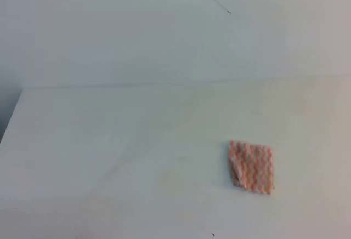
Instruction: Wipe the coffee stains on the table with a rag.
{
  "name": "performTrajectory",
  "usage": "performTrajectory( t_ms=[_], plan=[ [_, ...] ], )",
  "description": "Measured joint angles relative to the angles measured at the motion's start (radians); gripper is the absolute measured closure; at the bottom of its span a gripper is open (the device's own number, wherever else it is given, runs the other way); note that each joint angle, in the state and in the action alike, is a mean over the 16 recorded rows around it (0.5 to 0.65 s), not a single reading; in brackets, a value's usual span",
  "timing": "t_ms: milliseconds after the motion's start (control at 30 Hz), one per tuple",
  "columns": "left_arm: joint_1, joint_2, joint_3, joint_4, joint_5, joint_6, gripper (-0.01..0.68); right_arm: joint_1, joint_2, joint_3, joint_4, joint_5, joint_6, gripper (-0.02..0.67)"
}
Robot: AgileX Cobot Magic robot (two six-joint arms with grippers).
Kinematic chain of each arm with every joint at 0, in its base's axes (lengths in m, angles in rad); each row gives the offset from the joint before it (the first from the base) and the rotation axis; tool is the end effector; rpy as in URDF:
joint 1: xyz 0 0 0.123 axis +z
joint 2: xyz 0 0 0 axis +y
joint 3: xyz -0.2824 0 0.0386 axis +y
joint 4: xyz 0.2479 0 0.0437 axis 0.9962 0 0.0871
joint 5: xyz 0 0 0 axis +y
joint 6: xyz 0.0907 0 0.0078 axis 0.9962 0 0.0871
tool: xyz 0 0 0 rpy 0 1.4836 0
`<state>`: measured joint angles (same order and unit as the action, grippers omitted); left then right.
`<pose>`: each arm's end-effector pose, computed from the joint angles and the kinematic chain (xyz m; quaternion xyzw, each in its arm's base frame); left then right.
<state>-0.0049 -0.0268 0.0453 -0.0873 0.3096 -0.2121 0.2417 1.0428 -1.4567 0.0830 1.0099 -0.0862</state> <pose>0.0537 -0.0027 0.1714 -0.1057 0.7795 -0.1026 0.6089 0.1730 0.0492 0.4819 -0.1394 0.8502 0.0806 0.5012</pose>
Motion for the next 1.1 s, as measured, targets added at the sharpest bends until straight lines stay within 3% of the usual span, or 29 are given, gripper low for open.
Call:
performTrajectory(
  t_ms=[433,667,867,1100],
  plan=[
    [0.0,0.0,0.0,0.0,0.0,0.0,0.672,0.0,-0.06,0.003,0.009,0.045,0.07,0.649],
    [0.0,0.0,0.0,0.0,0.0,0.0,0.672,-0.013,-0.151,0.07,-0.049,-0.077,0.038,0.649],
    [0.0,0.0,0.0,0.0,0.0,0.0,0.672,-0.064,-0.349,0.283,-0.137,-0.297,0.032,0.649],
    [0.0,0.0,0.0,0.0,0.0,0.0,0.672,-0.167,-0.673,0.686,-0.202,-0.527,0.053,0.649]
  ],
)
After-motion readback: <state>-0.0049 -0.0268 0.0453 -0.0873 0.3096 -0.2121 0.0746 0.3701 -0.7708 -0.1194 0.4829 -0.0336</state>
